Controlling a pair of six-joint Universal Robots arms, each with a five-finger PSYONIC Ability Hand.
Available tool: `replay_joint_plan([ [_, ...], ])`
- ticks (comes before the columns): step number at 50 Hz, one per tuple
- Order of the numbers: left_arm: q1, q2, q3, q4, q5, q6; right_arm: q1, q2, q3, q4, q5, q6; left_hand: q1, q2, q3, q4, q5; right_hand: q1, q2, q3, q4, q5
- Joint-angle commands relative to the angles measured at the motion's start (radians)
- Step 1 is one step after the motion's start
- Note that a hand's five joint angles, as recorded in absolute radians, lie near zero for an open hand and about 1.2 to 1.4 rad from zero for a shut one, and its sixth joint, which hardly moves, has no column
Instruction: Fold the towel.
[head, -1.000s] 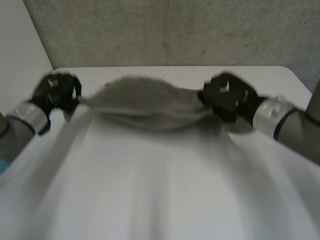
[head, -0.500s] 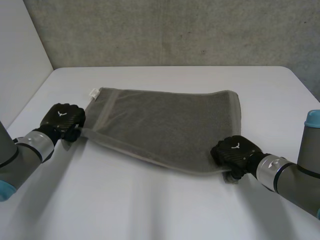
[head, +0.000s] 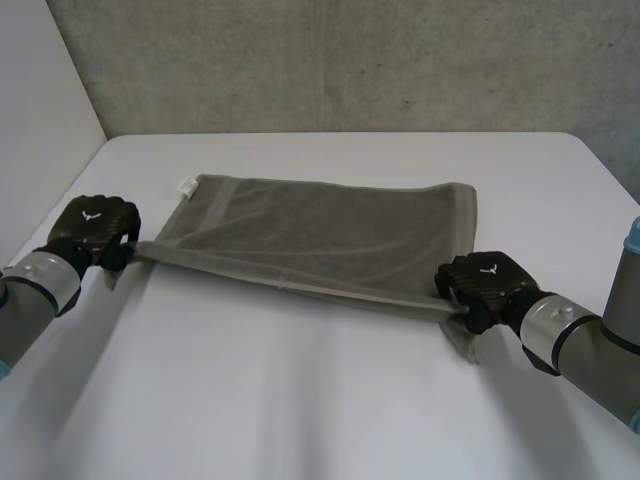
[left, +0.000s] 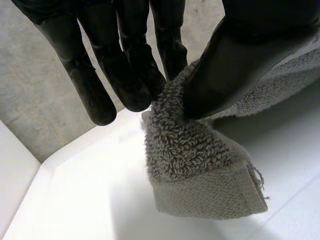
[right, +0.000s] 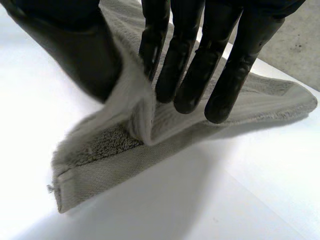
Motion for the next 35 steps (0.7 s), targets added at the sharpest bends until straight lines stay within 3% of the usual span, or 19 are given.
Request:
replay_joint_plan([
  [1,0.011,0.012,0.004,-0.003,-0.001,-0.035,-0.019,-0.002,-0.026,0.009,0.001,0.001,0.129,0.055,0.050,0.035,0.128,0.186,0.192,0.201,0.197,0.204],
  [8,-0.009,0.091,-0.024,-0.023,0.007,-0.055,-0.062,-0.108,-0.100,0.083,-0.010,-0.005,0.129,0.055,0.050,0.035,0.128,0.186,0.192,0.201,0.197,0.204],
  [10,-0.031,0.174,-0.050,-0.052,0.010,-0.107,-0.114,-0.210,-0.159,0.185,-0.024,-0.019,0.129,0.055,0.050,0.035,0.128,0.186,0.192,0.201,0.197,0.204],
  [14,-0.044,0.269,-0.067,-0.092,0.013,-0.165,-0.181,-0.260,-0.219,0.299,-0.061,-0.049,0.129,0.055,0.050,0.035,0.128,0.186,0.192,0.201,0.197,0.204],
  [18,-0.044,0.412,-0.111,-0.150,0.019,-0.205,-0.250,-0.298,-0.280,0.444,-0.152,-0.161,0.129,0.055,0.050,0.035,0.128,0.186,0.192,0.201,0.197,0.204],
  [23,-0.030,0.525,-0.151,-0.189,0.057,-0.208,-0.270,-0.318,-0.281,0.573,-0.192,-0.294,0.129,0.055,0.050,0.035,0.128,0.186,0.192,0.201,0.197,0.204],
  [29,-0.009,0.553,-0.170,-0.206,0.105,-0.210,-0.261,-0.309,-0.267,0.641,-0.200,-0.417,0.129,0.055,0.050,0.035,0.128,0.186,0.192,0.201,0.197,0.204],
  [35,0.024,0.472,-0.160,-0.193,0.122,-0.208,-0.250,-0.229,-0.294,0.626,-0.194,-0.428,0.129,0.055,0.050,0.035,0.128,0.186,0.192,0.201,0.197,0.204],
])
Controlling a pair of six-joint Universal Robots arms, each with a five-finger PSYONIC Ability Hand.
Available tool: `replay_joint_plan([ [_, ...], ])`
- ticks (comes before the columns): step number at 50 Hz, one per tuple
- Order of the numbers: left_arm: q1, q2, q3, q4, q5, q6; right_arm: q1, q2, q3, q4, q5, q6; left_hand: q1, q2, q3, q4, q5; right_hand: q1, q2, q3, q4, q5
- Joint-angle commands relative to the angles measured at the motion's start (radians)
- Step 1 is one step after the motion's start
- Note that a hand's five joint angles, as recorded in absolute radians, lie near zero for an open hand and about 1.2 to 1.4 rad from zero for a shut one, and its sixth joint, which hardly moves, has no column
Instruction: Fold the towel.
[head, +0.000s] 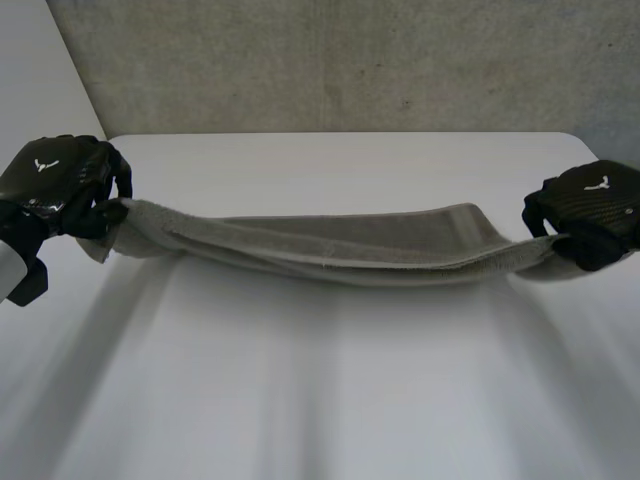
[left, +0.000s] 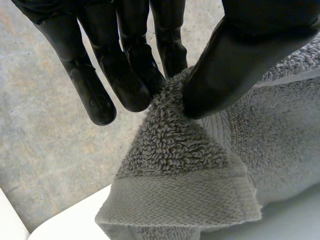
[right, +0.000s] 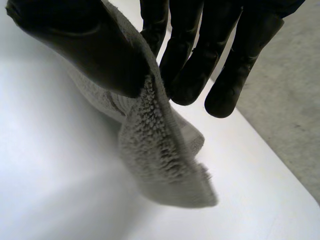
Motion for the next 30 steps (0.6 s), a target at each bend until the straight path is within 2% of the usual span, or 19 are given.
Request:
replay_joint_plan([
  [1,0.027,-0.127,0.021,0.012,0.019,0.008,0.019,0.125,-0.046,-0.024,0.009,-0.029,0.129,0.051,0.050,0.035,0.128,0.041,0.066,0.069,0.058,0.046],
  [5,0.001,-0.266,0.118,0.007,0.003,0.008,0.066,0.239,-0.149,-0.050,0.029,-0.029,0.129,0.051,0.050,0.035,0.128,0.041,0.066,0.069,0.058,0.046],
  [8,-0.010,-0.314,0.158,0.007,0.002,0.007,0.108,0.312,-0.233,-0.064,0.050,-0.029,0.129,0.051,0.050,0.035,0.128,0.041,0.066,0.069,0.058,0.046],
  [10,-0.034,-0.421,0.265,0.002,0.000,0.007,0.127,0.355,-0.284,-0.070,0.064,-0.029,0.129,0.051,0.050,0.035,0.128,0.041,0.066,0.069,0.058,0.046],
  [13,-0.045,-0.466,0.313,-0.002,-0.006,0.005,0.151,0.427,-0.376,-0.087,0.082,-0.029,0.129,0.051,0.050,0.035,0.128,0.041,0.066,0.069,0.058,0.046],
  [20,-0.091,-0.651,0.541,-0.036,-0.096,0.000,0.188,0.589,-0.565,-0.139,0.102,-0.026,0.129,0.051,0.050,0.035,0.128,0.041,0.066,0.069,0.058,0.046],
  [25,-0.111,-0.745,0.662,-0.039,-0.124,-0.003,0.217,0.731,-0.729,-0.177,0.170,-0.029,0.129,0.051,0.050,0.035,0.128,0.041,0.066,0.069,0.058,0.046],
  [30,-0.132,-0.831,0.757,-0.041,-0.142,-0.003,0.229,0.823,-0.841,-0.203,0.193,-0.027,0.129,0.051,0.050,0.035,0.128,0.041,0.066,0.069,0.058,0.046],
])
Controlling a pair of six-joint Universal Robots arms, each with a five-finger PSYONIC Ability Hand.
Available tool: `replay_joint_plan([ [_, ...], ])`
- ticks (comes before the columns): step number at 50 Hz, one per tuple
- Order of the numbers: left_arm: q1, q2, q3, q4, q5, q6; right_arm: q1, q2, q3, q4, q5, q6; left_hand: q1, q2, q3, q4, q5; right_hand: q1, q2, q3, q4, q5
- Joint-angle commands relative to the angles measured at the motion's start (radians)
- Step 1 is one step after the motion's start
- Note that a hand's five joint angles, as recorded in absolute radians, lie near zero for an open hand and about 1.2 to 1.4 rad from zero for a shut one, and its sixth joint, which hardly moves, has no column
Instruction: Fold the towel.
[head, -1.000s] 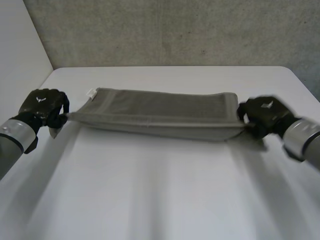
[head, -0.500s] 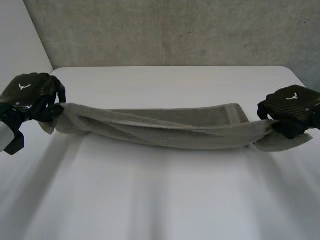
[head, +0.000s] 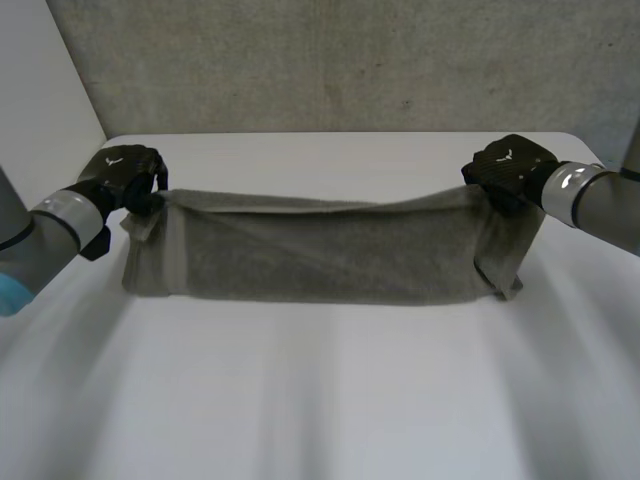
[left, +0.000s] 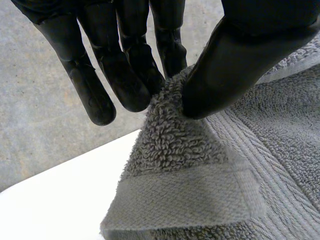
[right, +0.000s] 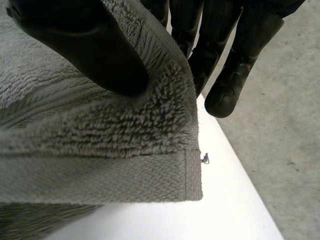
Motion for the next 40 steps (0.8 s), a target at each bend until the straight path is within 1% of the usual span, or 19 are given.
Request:
replay_joint_plan([
  [1,-0.026,-0.135,0.151,-0.002,-0.040,-0.001,0.018,0.129,-0.153,-0.036,0.045,0.000,0.129,0.051,0.048,0.034,0.128,0.035,0.066,0.065,0.058,0.043],
  [7,-0.031,-0.216,0.231,0.000,-0.078,-0.006,0.032,0.256,-0.301,-0.063,0.058,0.000,0.129,0.051,0.048,0.034,0.128,0.035,0.066,0.065,0.058,0.043],
  [13,-0.040,-0.285,0.310,0.000,-0.092,-0.033,0.038,0.310,-0.358,-0.067,0.056,0.000,0.120,0.043,0.039,0.026,0.119,0.035,0.066,0.065,0.058,0.043],
  [14,-0.041,-0.294,0.319,0.000,-0.092,-0.035,0.038,0.322,-0.366,-0.070,0.056,0.000,-0.092,-0.169,-0.173,-0.186,-0.093,0.035,0.066,0.065,0.058,0.043],
  [15,-0.041,-0.295,0.319,0.000,-0.092,-0.035,0.040,0.330,-0.371,-0.077,0.056,0.000,-0.094,-0.171,-0.175,-0.188,-0.095,-0.269,-0.238,-0.240,-0.246,-0.261],
  [16,-0.044,-0.301,0.325,0.000,-0.092,-0.035,0.040,0.330,-0.371,-0.077,0.056,0.000,-0.364,-0.442,-0.445,-0.459,-0.365,-0.272,-0.241,-0.243,-0.249,-0.264],
  [17,-0.048,-0.304,0.328,0.000,-0.095,-0.035,0.040,0.336,-0.372,-0.089,0.058,0.002,-0.626,-0.703,-0.707,-0.720,-0.627,-0.743,-0.712,-0.713,-0.720,-0.735],
  [18,-0.048,-0.304,0.328,0.000,-0.095,-0.035,0.040,0.336,-0.372,-0.090,0.058,0.002,-0.628,-0.706,-0.709,-0.723,-0.629,-0.748,-0.717,-0.718,-0.725,-0.739],
  [19,-0.049,-0.305,0.328,0.001,-0.104,-0.035,0.043,0.341,-0.372,-0.106,0.071,0.002,-0.872,-0.950,-0.954,-0.967,-0.874,-1.187,-1.156,-1.157,-1.164,-1.178],
  [20,-0.051,-0.307,0.328,0.003,-0.118,-0.035,0.044,0.344,-0.371,-0.123,0.090,0.002,-1.075,-1.153,-1.157,-1.170,-1.076,-1.187,-1.156,-1.157,-1.164,-1.178],
  [21,-0.051,-0.307,0.328,0.003,-0.118,-0.035,0.044,0.344,-0.371,-0.123,0.090,0.002,-1.077,-1.155,-1.159,-1.172,-1.079,-1.187,-1.156,-1.157,-1.164,-1.178],
  [23,-0.051,-0.305,0.329,0.004,-0.152,-0.035,0.047,0.345,-0.369,-0.157,0.139,0.002,-1.060,-1.137,-1.141,-1.154,-1.061,-1.187,-1.156,-1.157,-1.164,-1.178],
  [28,-0.051,-0.296,0.337,0.006,-0.172,-0.040,0.057,0.327,-0.360,-0.183,0.176,0.008,-1.066,-1.143,-1.147,-1.160,-1.067,-1.187,-1.156,-1.157,-1.164,-1.178],
  [32,-0.052,-0.287,0.339,0.001,-0.175,-0.050,0.072,0.303,-0.354,-0.197,0.177,0.012,-1.063,-1.140,-1.144,-1.157,-1.064,-1.187,-1.156,-1.157,-1.164,-1.178],
  [35,-0.052,-0.261,0.325,0.000,-0.179,-0.072,0.083,0.261,-0.334,-0.220,0.177,0.046,-1.063,-1.140,-1.144,-1.157,-1.064,-1.187,-1.156,-1.157,-1.164,-1.178],
  [36,-0.052,-0.240,0.316,-0.002,-0.179,-0.082,0.083,0.234,-0.316,-0.234,0.176,0.080,-1.060,-1.137,-1.141,-1.154,-1.061,-1.187,-1.156,-1.157,-1.164,-1.178],
  [37,-0.052,-0.239,0.316,-0.002,-0.179,-0.083,0.083,0.233,-0.316,-0.234,0.176,0.080,-1.060,-1.137,-1.141,-1.154,-1.061,-1.187,-1.156,-1.157,-1.164,-1.178],
  [39,-0.049,-0.197,0.268,-0.002,-0.178,-0.098,0.081,0.169,-0.270,-0.270,0.156,0.155,-1.057,-1.134,-1.138,-1.151,-1.058,-1.187,-1.156,-1.157,-1.164,-1.178],
  [40,-0.049,-0.196,0.268,-0.002,-0.178,-0.098,0.081,0.169,-0.269,-0.271,0.156,0.155,-1.057,-1.134,-1.138,-1.151,-1.058,-1.187,-1.156,-1.157,-1.164,-1.178],
])
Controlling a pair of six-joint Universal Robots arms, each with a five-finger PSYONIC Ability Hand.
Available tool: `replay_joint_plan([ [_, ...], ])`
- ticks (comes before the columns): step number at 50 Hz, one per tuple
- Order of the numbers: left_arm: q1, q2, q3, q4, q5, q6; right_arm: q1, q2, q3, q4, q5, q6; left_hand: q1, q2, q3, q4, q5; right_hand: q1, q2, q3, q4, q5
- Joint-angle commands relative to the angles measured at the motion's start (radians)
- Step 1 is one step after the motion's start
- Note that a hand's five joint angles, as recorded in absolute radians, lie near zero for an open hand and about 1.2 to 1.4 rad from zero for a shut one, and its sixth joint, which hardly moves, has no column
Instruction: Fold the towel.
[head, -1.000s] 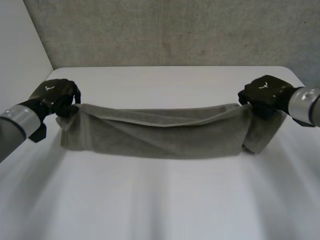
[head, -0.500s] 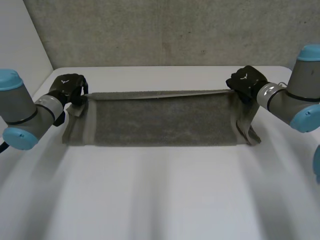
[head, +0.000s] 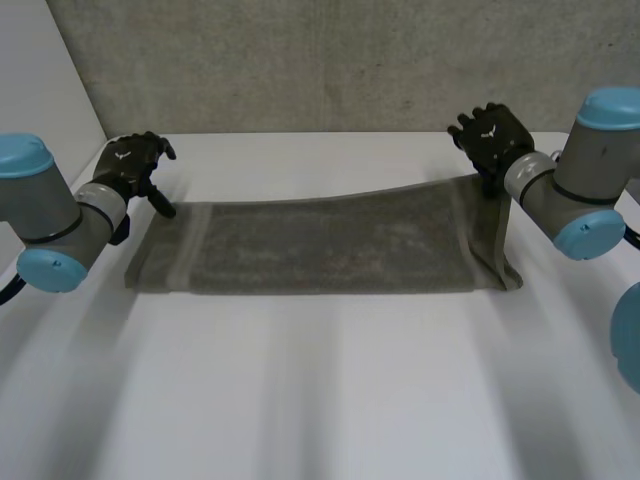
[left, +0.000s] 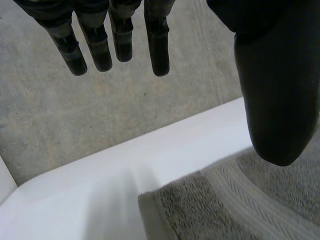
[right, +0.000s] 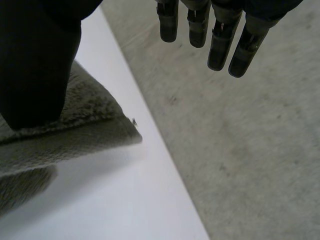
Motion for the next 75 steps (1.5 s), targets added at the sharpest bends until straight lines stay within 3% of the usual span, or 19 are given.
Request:
replay_joint_plan([
  [1,0.003,0.097,-0.089,-0.002,0.002,-0.039,-0.002,-0.130,0.096,-0.082,-0.048,0.144,-0.060,-0.057,-0.064,-0.069,-0.030,-0.061,-0.064,-0.070,-0.081,-0.063],
  [3,0.004,0.122,-0.116,-0.002,0.007,-0.039,-0.003,-0.149,0.125,-0.121,-0.098,0.164,-0.060,-0.057,-0.064,-0.069,-0.030,-0.061,-0.064,-0.070,-0.081,-0.063],
  [4,0.004,0.145,-0.144,-0.001,0.008,-0.039,-0.005,-0.160,0.151,-0.160,-0.175,0.172,-0.063,-0.060,-0.067,-0.072,-0.033,-0.061,-0.064,-0.070,-0.081,-0.063],
  [5,0.004,0.145,-0.144,-0.001,0.008,-0.039,-0.005,-0.160,0.151,-0.160,-0.176,0.172,-0.063,-0.060,-0.067,-0.072,-0.033,-0.061,-0.064,-0.070,-0.081,-0.063],
  [6,0.006,0.166,-0.173,0.002,0.010,-0.039,-0.009,-0.161,0.174,-0.191,-0.265,0.169,-0.063,-0.060,-0.067,-0.072,-0.033,-0.061,-0.064,-0.070,-0.081,-0.063],
  [7,0.007,0.186,-0.202,0.004,0.010,-0.037,-0.017,-0.151,0.179,-0.209,-0.342,0.168,-0.066,-0.063,-0.070,-0.075,-0.036,0.390,0.388,0.382,0.371,0.389],
  [8,0.007,0.187,-0.203,0.004,0.010,-0.037,-0.017,-0.151,0.179,-0.209,-0.343,0.168,-0.066,-0.063,-0.070,-0.075,-0.036,0.395,0.393,0.386,0.375,0.393],
  [9,0.009,0.205,-0.230,0.007,0.014,-0.037,-0.034,-0.135,0.177,-0.213,-0.380,0.172,-0.066,-0.063,-0.070,-0.075,-0.036,0.738,0.736,0.729,0.718,0.736],
  [11,0.012,0.222,-0.253,0.008,0.018,-0.037,-0.052,-0.120,0.173,-0.208,-0.354,0.171,-0.069,-0.066,-0.073,-0.078,-0.039,0.648,0.645,0.639,0.628,0.646],
  [12,0.013,0.234,-0.273,0.010,0.018,-0.036,-0.066,-0.118,0.165,-0.190,-0.302,0.175,-0.069,-0.066,-0.073,-0.078,-0.039,0.369,0.366,0.360,0.349,0.367],
  [13,0.014,0.234,-0.273,0.010,0.018,-0.036,-0.066,-0.118,0.165,-0.190,-0.302,0.175,-0.069,-0.066,-0.073,-0.078,-0.039,0.366,0.363,0.357,0.346,0.364],
  [14,0.017,0.243,-0.290,0.010,0.019,-0.036,-0.068,-0.118,0.163,-0.162,-0.236,0.174,-0.072,-0.069,-0.076,-0.081,-0.042,-0.047,-0.049,-0.056,-0.067,-0.049],
  [18,0.021,0.254,-0.315,0.010,0.019,-0.034,-0.066,-0.129,0.174,-0.081,-0.052,0.180,-0.075,-0.072,-0.079,-0.084,-0.045,-0.061,-0.064,-0.070,-0.081,-0.063],
  [23,0.036,0.263,-0.336,0.008,0.021,-0.033,-0.052,-0.204,0.275,0.026,0.040,0.187,-0.075,-0.072,-0.079,-0.084,-0.045,-0.061,-0.064,-0.070,-0.081,-0.063],
  [33,0.047,0.311,-0.414,0.011,0.022,-0.033,0.012,-0.404,0.656,0.073,-0.007,0.235,-0.075,-0.072,-0.079,-0.084,-0.045,-0.061,-0.064,-0.070,-0.081,-0.063],
  [40,0.046,0.312,-0.471,0.033,0.050,-0.031,0.017,-0.453,0.867,-0.102,-0.019,0.296,-0.072,-0.069,-0.076,-0.081,-0.042,-0.052,-0.054,-0.060,-0.072,-0.054],
  [57,0.040,0.280,-0.545,0.099,0.067,-0.023,-0.011,-0.335,0.901,-0.252,-0.009,0.321,-0.042,-0.039,-0.046,-0.051,-0.013,0.234,0.231,0.225,0.214,0.232],
  [68,0.037,0.237,-0.542,0.099,0.065,-0.016,-0.049,-0.318,0.891,-0.318,-0.015,0.321,-0.042,-0.039,-0.046,-0.051,-0.013,0.747,0.744,0.738,0.727,0.745],
  [75,0.037,0.237,-0.542,0.099,0.065,-0.017,-0.078,-0.319,0.875,-0.320,-0.016,0.332,-0.042,-0.039,-0.046,-0.051,-0.013,0.833,0.830,0.824,0.813,0.831],
])
